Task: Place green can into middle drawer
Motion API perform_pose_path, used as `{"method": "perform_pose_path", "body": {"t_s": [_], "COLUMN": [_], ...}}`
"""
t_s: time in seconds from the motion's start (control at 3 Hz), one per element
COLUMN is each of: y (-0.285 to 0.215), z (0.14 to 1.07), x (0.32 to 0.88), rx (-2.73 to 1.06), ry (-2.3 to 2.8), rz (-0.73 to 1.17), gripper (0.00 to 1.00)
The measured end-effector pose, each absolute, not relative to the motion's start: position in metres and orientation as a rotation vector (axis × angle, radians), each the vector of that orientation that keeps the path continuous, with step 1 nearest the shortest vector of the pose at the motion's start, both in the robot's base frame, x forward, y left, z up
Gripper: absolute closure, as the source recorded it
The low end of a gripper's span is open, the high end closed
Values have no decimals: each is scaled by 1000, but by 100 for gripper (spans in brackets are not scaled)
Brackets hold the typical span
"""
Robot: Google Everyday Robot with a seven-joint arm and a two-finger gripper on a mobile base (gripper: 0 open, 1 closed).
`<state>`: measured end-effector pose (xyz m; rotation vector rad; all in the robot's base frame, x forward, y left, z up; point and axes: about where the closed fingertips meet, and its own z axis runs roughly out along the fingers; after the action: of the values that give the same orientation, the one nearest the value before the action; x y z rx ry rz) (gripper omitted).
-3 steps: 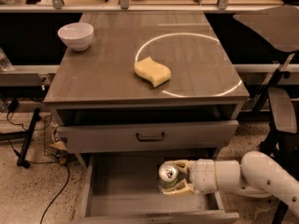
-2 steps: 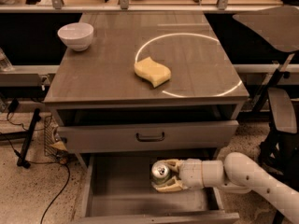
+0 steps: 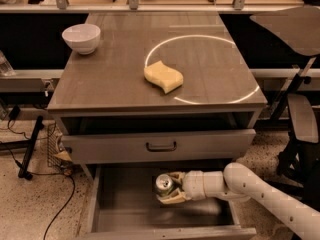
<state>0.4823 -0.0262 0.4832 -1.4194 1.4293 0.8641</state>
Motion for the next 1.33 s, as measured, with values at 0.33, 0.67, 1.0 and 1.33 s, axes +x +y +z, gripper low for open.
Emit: {"method": "perform_pose_path", "body": {"t_s": [0.33, 0.67, 1.0, 1.33], "y": [-32, -36, -45, -49], "z": [446, 431, 416, 409], "x": [487, 488, 482, 476], "rx": [-1431, -1443, -1451, -1449], "ry": [1463, 1484, 1515, 1530], "rz": [830, 802, 789, 793], "gripper": [97, 75, 43, 21]}}
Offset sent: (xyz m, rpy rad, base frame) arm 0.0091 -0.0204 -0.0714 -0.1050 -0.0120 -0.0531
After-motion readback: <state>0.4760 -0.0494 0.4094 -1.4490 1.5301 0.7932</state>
